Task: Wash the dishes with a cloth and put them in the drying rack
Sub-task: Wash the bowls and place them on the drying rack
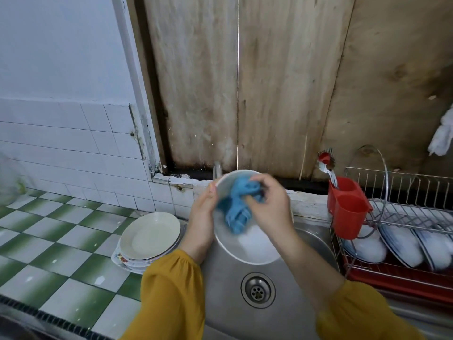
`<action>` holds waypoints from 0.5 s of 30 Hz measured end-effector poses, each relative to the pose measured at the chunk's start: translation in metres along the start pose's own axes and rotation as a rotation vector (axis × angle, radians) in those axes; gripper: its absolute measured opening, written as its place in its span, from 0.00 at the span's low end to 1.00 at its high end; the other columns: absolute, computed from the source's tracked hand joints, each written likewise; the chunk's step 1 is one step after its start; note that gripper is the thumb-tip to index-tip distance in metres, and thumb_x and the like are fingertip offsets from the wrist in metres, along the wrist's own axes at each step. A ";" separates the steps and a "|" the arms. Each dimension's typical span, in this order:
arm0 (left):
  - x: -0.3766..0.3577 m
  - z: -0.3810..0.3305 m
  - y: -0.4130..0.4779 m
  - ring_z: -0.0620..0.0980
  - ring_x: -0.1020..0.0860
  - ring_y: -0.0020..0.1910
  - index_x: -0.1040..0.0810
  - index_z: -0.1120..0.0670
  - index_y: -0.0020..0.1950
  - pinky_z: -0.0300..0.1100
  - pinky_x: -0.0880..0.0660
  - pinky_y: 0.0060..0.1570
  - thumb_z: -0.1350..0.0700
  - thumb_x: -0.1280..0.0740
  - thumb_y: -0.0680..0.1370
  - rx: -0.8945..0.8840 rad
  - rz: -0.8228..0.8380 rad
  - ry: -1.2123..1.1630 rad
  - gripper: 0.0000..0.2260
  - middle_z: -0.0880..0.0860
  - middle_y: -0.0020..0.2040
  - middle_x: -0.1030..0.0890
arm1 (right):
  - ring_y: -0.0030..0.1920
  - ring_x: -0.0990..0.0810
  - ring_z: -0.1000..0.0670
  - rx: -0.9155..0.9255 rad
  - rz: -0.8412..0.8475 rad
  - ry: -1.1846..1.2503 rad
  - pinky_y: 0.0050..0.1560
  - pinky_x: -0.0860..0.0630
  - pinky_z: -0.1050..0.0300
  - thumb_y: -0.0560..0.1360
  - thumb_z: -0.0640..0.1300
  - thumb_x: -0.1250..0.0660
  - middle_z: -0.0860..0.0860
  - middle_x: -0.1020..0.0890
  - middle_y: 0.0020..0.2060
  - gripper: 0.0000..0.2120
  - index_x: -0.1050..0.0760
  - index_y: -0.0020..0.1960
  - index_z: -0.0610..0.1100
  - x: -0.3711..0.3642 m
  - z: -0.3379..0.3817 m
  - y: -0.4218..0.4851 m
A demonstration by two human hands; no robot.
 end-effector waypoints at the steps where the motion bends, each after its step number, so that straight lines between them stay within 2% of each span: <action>1: -0.005 0.001 -0.001 0.56 0.21 0.59 0.23 0.55 0.64 0.52 0.25 0.62 0.43 0.42 0.77 -0.008 0.018 0.027 0.22 0.58 0.58 0.18 | 0.47 0.18 0.52 -0.019 -0.086 0.085 0.53 0.21 0.46 0.67 0.31 0.30 0.57 0.18 0.41 0.20 0.25 0.43 0.58 -0.001 0.000 0.000; 2: -0.009 0.001 -0.002 0.54 0.20 0.58 0.23 0.54 0.62 0.48 0.23 0.59 0.44 0.42 0.77 -0.018 0.024 0.037 0.20 0.57 0.57 0.18 | 0.48 0.18 0.50 0.000 -0.067 0.163 0.54 0.21 0.44 0.68 0.33 0.30 0.56 0.17 0.43 0.19 0.25 0.45 0.57 -0.005 0.004 -0.004; 4: -0.007 0.000 -0.002 0.56 0.19 0.55 0.22 0.54 0.59 0.48 0.22 0.58 0.46 0.42 0.77 0.004 0.009 -0.002 0.18 0.58 0.54 0.17 | 0.50 0.18 0.48 0.037 0.176 0.184 0.57 0.22 0.45 0.65 0.36 0.33 0.53 0.17 0.44 0.17 0.24 0.46 0.56 -0.017 0.009 -0.015; 6: 0.000 -0.004 0.000 0.56 0.19 0.56 0.21 0.52 0.59 0.50 0.23 0.58 0.46 0.43 0.77 -0.008 -0.015 0.010 0.18 0.57 0.54 0.17 | 0.50 0.19 0.48 0.056 0.495 0.070 0.57 0.22 0.50 0.62 0.37 0.35 0.53 0.17 0.44 0.17 0.24 0.44 0.57 -0.027 0.011 -0.030; 7: 0.003 -0.003 0.000 0.56 0.20 0.57 0.21 0.51 0.60 0.50 0.23 0.59 0.46 0.43 0.79 -0.028 -0.030 0.023 0.17 0.56 0.55 0.17 | 0.50 0.19 0.49 0.064 0.566 -0.039 0.56 0.22 0.51 0.61 0.38 0.36 0.53 0.17 0.44 0.17 0.24 0.43 0.58 -0.028 0.007 -0.033; 9: -0.001 0.000 -0.005 0.56 0.20 0.58 0.21 0.51 0.60 0.51 0.24 0.61 0.45 0.40 0.80 -0.041 -0.049 0.019 0.15 0.55 0.55 0.17 | 0.47 0.19 0.50 0.017 0.471 -0.161 0.53 0.22 0.51 0.60 0.37 0.34 0.54 0.17 0.42 0.17 0.24 0.40 0.59 -0.025 -0.003 -0.029; 12: -0.013 0.011 -0.015 0.55 0.20 0.59 0.21 0.50 0.60 0.53 0.27 0.64 0.46 0.40 0.77 -0.014 -0.038 0.012 0.16 0.55 0.56 0.17 | 0.46 0.18 0.49 -0.104 0.145 0.051 0.52 0.20 0.44 0.66 0.35 0.32 0.53 0.16 0.41 0.17 0.21 0.45 0.57 -0.022 -0.001 -0.030; 13: -0.013 0.011 -0.015 0.54 0.20 0.59 0.20 0.49 0.60 0.54 0.27 0.65 0.46 0.40 0.77 -0.023 -0.030 0.020 0.16 0.54 0.56 0.17 | 0.47 0.17 0.49 -0.117 0.122 0.148 0.53 0.20 0.43 0.67 0.36 0.32 0.52 0.16 0.42 0.16 0.21 0.47 0.55 -0.024 0.004 -0.034; 15: -0.007 0.006 -0.013 0.53 0.20 0.58 0.20 0.46 0.59 0.56 0.27 0.64 0.43 0.40 0.78 -0.060 -0.053 0.061 0.16 0.52 0.55 0.17 | 0.51 0.17 0.48 -0.155 0.248 0.327 0.57 0.21 0.46 0.66 0.38 0.33 0.50 0.15 0.46 0.16 0.20 0.51 0.52 -0.028 0.011 -0.042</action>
Point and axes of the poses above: each hand's wrist, its own y-axis towards the middle knuckle, its own x-axis out of the back of the hand, z = x × y, the point moved 3 cm from there along y, towards the middle knuckle
